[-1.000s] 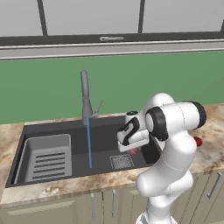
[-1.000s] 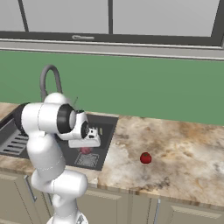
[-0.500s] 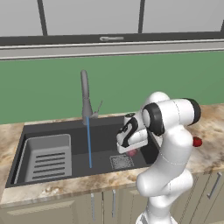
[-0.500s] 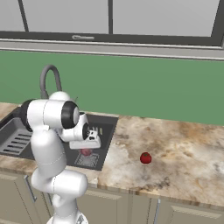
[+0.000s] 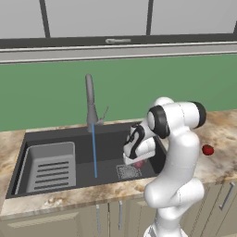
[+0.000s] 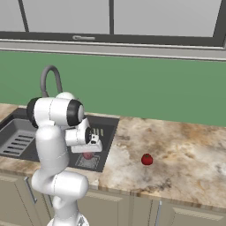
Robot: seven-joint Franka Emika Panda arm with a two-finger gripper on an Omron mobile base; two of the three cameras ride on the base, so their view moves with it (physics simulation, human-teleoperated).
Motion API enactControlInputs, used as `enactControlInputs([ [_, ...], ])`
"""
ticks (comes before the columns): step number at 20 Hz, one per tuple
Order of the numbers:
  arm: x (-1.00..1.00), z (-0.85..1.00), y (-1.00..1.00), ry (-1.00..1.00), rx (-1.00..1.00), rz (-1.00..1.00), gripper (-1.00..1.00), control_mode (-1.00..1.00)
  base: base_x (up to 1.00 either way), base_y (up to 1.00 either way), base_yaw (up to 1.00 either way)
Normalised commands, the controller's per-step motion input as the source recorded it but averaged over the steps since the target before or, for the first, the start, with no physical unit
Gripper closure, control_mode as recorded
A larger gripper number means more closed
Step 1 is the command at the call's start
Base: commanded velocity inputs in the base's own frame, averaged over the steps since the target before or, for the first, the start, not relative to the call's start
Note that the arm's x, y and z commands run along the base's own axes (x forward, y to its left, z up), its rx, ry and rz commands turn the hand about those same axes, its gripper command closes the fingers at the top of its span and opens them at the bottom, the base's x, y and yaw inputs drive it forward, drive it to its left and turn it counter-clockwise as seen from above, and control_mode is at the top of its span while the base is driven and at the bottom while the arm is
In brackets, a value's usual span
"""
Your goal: Turn on the sink faucet. Then move the onion from the counter to the sink. Turn off the sink. Move the vegetable from the sink to the pot next to the stove. Finally move the pot to the front left burner.
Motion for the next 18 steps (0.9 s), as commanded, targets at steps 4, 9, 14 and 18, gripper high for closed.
enactControlInputs([
  [4, 0.2, -0.19, 0.04, 0.0, 0.0, 0.0, 1.0, -1.0, 0.0, 0.0, 0.0],
  [9, 0.23, -0.15, 0.06, 0.0, 0.0, 0.0, 1.0, -1.0, 0.0, 0.0, 0.0],
  [14, 0.22, -0.19, 0.06, 0.0, 0.0, 0.0, 1.0, -1.0, 0.0, 0.0, 0.0],
  [18, 0.19, -0.24, 0.04, 0.0, 0.0, 0.0, 1.0, -1.0, 0.0, 0.0, 0.0],
])
